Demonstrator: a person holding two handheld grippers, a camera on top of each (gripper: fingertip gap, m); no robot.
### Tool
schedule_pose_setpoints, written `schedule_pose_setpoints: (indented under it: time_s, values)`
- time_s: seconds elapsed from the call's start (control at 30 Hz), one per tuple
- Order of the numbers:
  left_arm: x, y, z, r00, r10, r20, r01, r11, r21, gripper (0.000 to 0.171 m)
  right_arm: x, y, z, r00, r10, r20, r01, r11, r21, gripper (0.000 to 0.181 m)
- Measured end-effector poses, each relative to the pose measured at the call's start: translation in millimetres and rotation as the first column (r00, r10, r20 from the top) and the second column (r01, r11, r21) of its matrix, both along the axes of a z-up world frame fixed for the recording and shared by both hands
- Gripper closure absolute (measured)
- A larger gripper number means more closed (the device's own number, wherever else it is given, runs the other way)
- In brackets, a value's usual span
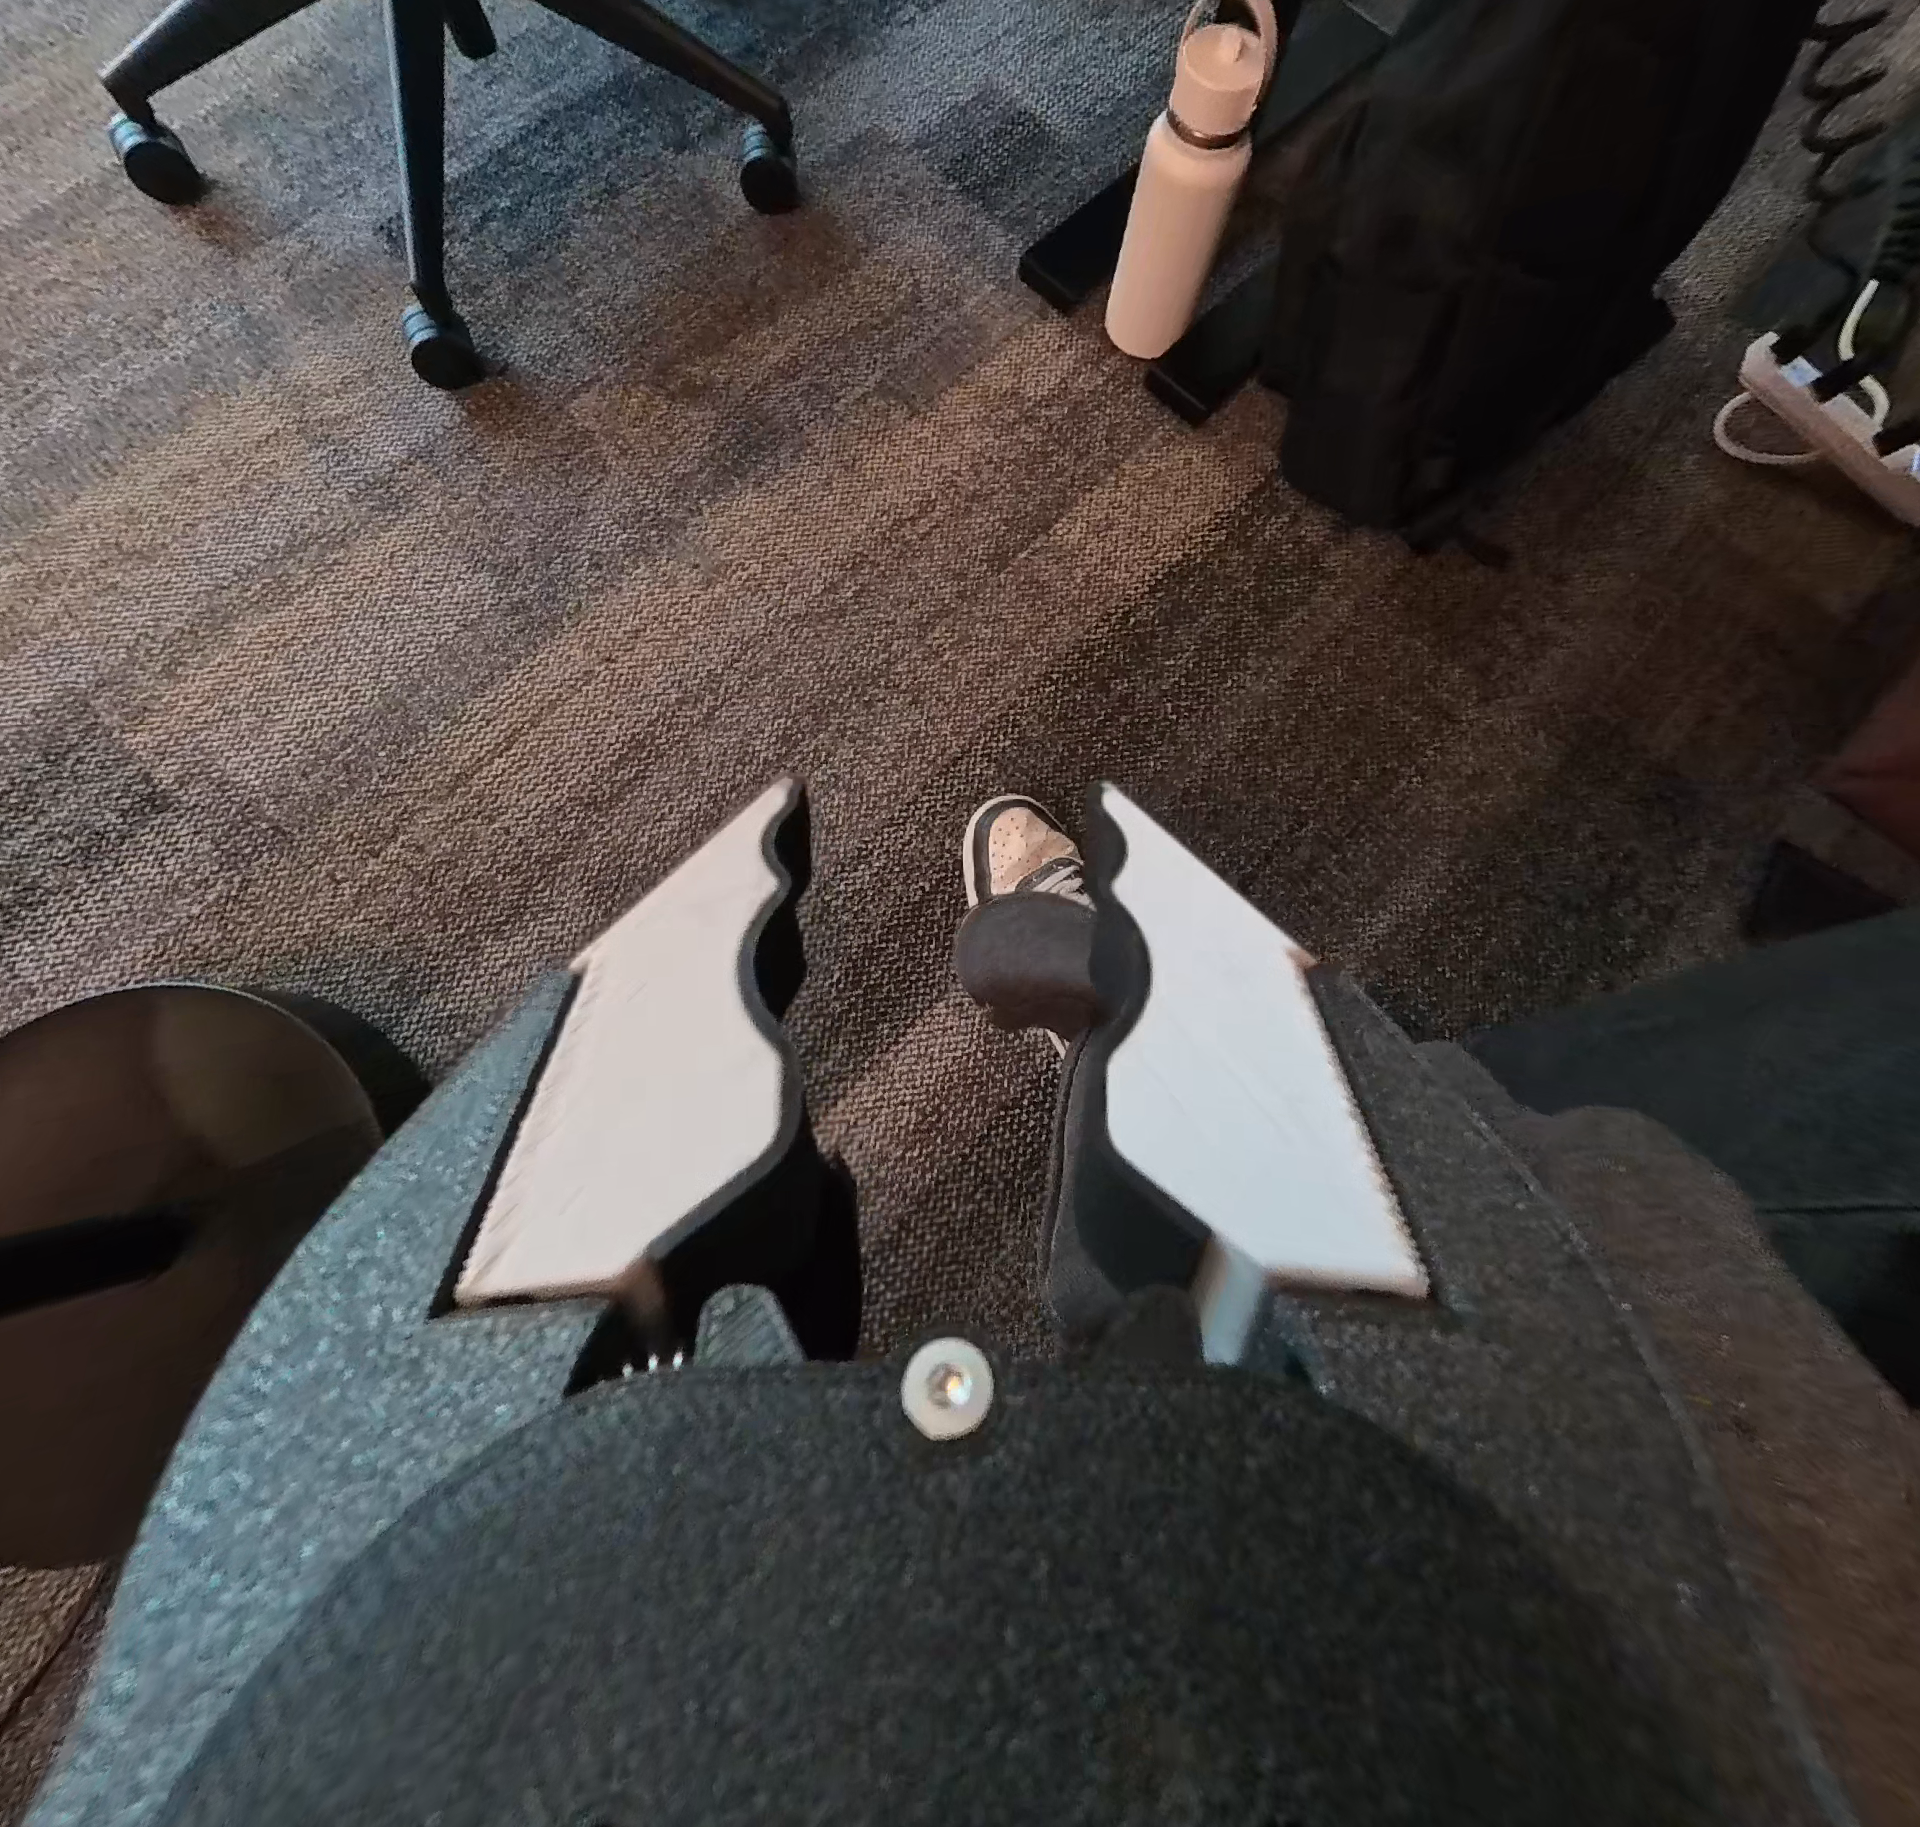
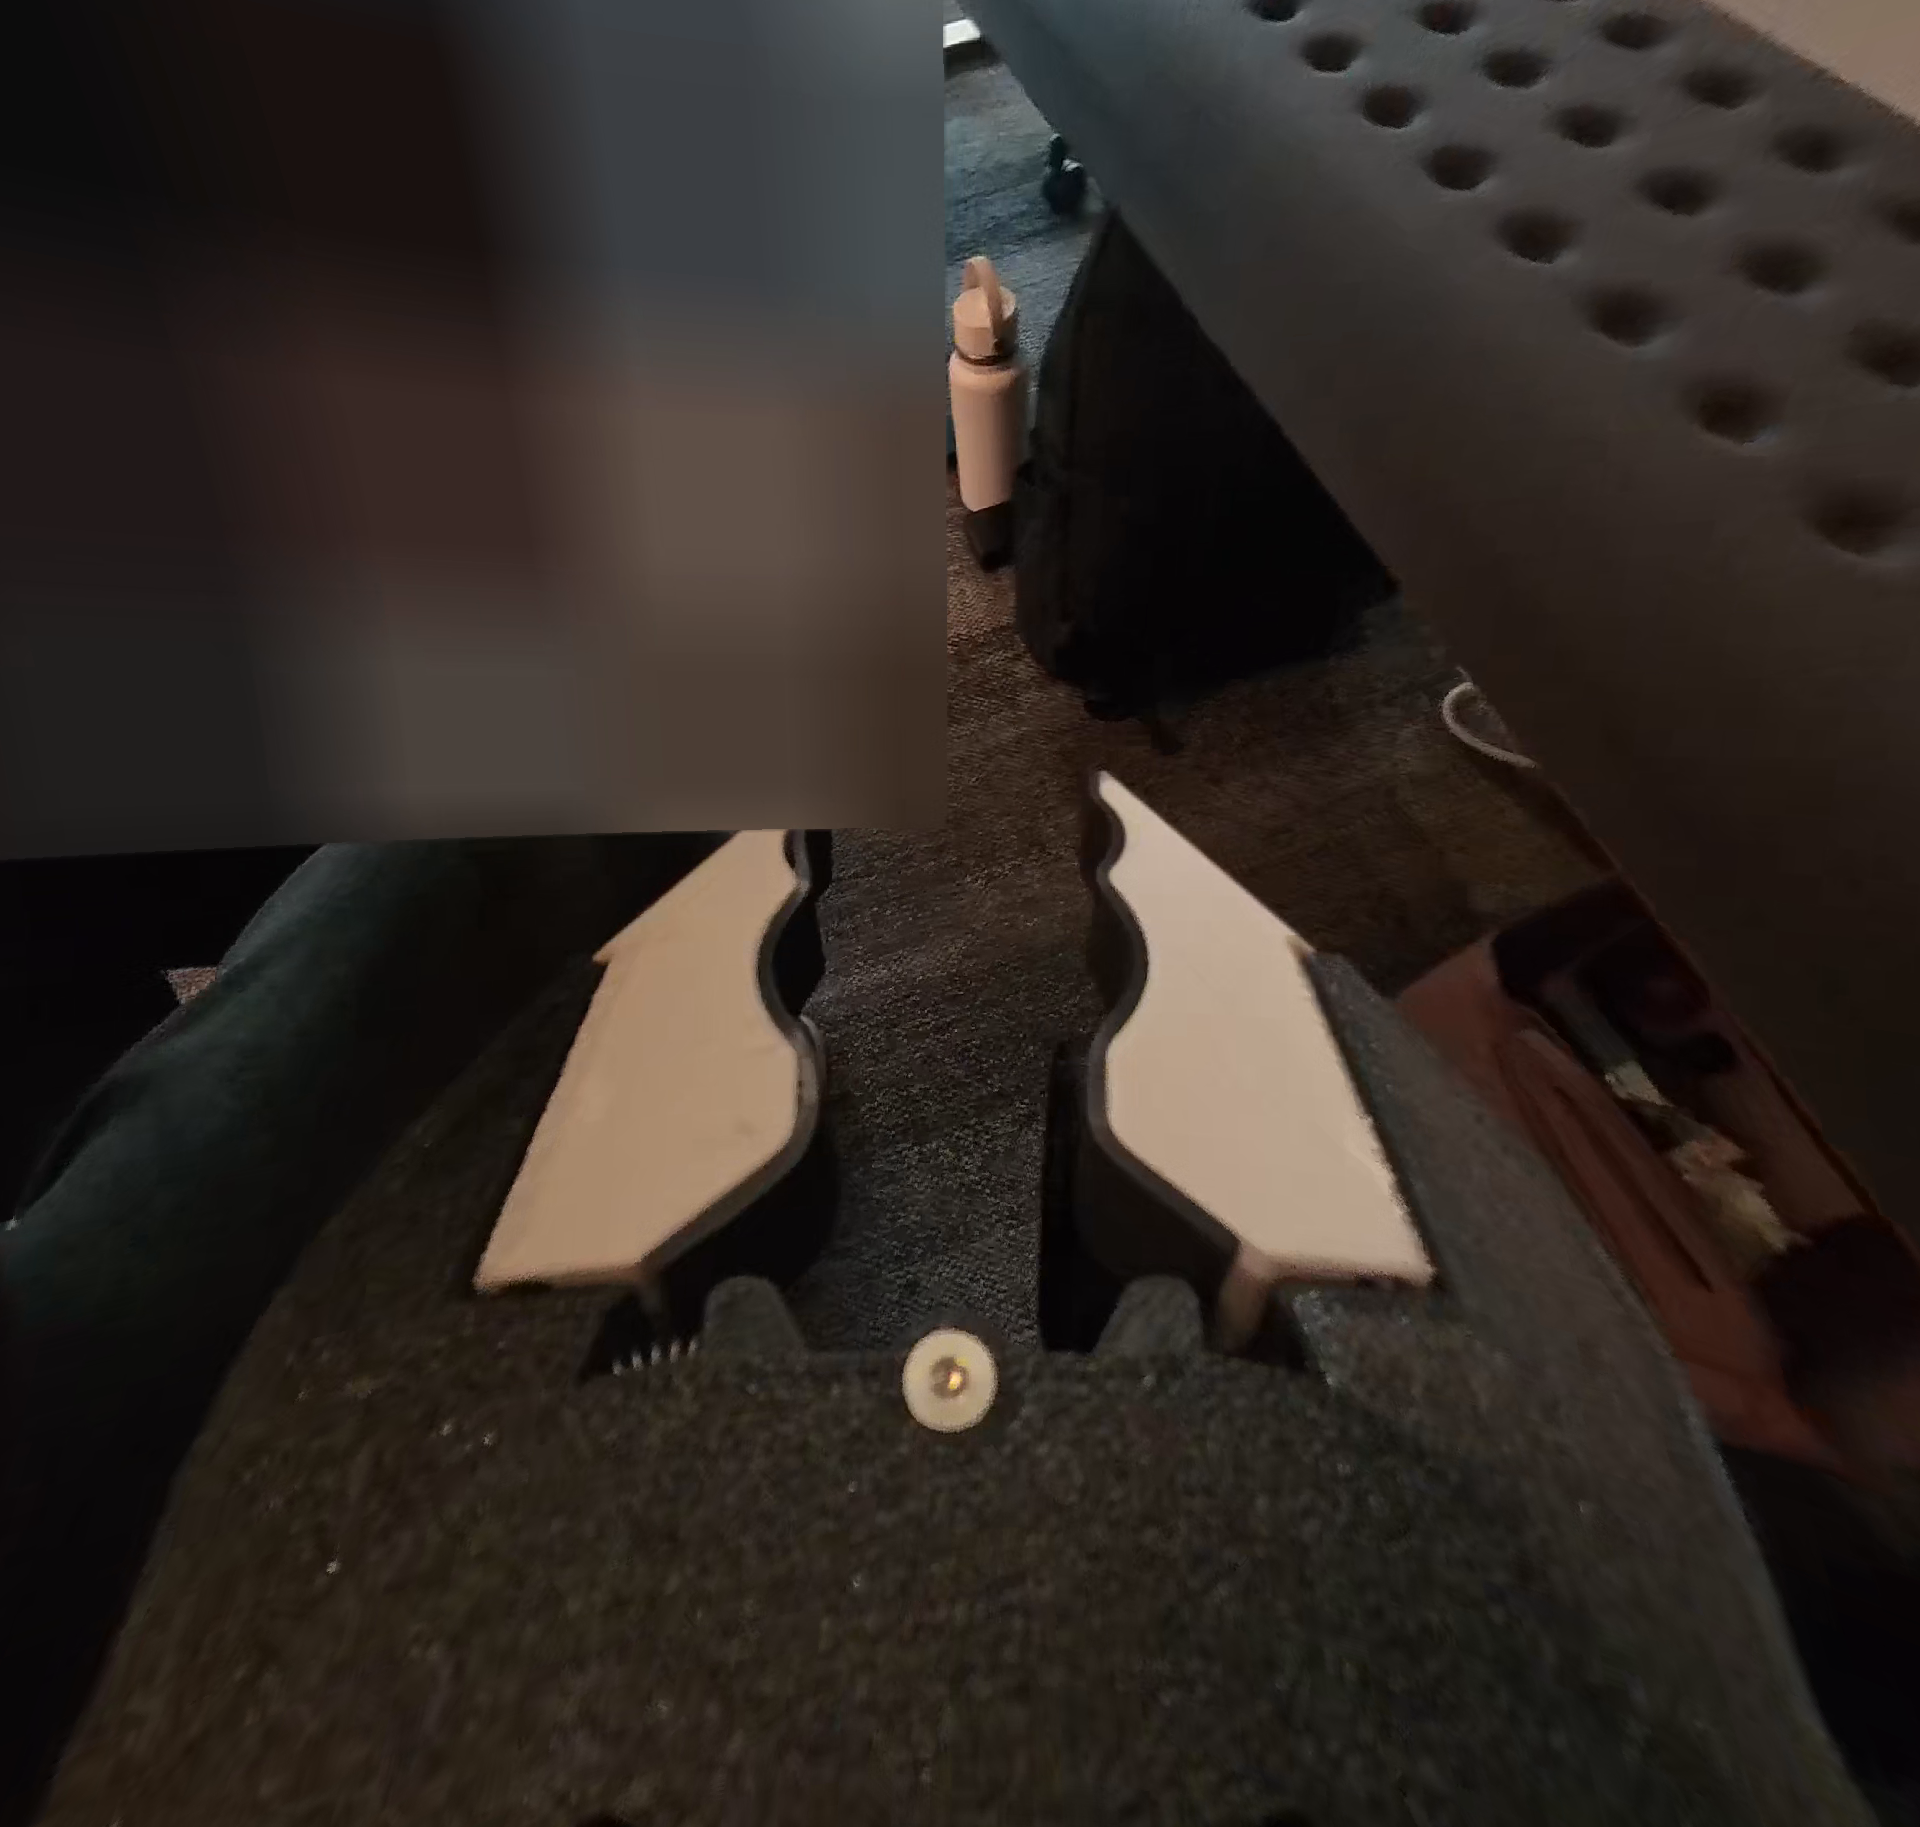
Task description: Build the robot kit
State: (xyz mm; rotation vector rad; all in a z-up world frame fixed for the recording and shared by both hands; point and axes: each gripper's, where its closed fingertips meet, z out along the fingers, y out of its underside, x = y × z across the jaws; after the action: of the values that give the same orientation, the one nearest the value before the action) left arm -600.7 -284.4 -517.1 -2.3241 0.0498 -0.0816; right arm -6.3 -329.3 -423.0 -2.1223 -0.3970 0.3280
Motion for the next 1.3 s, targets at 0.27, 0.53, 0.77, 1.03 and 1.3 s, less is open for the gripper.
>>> schedule_pose_setpoints:
  time_s: [0.27, 0.53, 0.77, 1.03, 1.3]
  values:
    - [-4.6, 0.3, -12.9, 0.999, -0.007, -0.053, 0.005, 0.999, -0.039, 0.119, -3.8, 18.2, -14.0, 1.000, 0.018, -0.001, -0.019, 0.999, -0.041, 0.135]
    - [-5.5, 0.2, -17.6, 0.999, -0.006, -0.050, 0.003, 0.999, -0.053, 0.119, -3.8, 21.6, -17.6, 1.000, 0.014, 0.011, -0.014, 0.998, -0.055, 0.135]
    - [-2.1, 0.2, -17.6, 0.998, -0.023, -0.066, 0.019, 0.998, -0.055, 0.119, -3.4, 21.4, -18.0, 1.000, 0.017, 0.018, -0.015, 0.998, -0.056, 0.135]
    - [-1.9, 0.7, -17.0, 0.998, -0.025, -0.064, 0.022, 0.998, -0.056, 0.119, -6.0, 21.8, -18.6, 0.999, 0.030, 0.043, -0.028, 0.998, -0.055, 0.135]
    - [-2.8, 1.2, -16.8, 0.998, -0.024, -0.060, 0.020, 0.998, -0.058, 0.119, -8.4, 21.9, -23.7, 0.998, 0.042, 0.056, -0.038, 0.997, -0.068, 0.135]
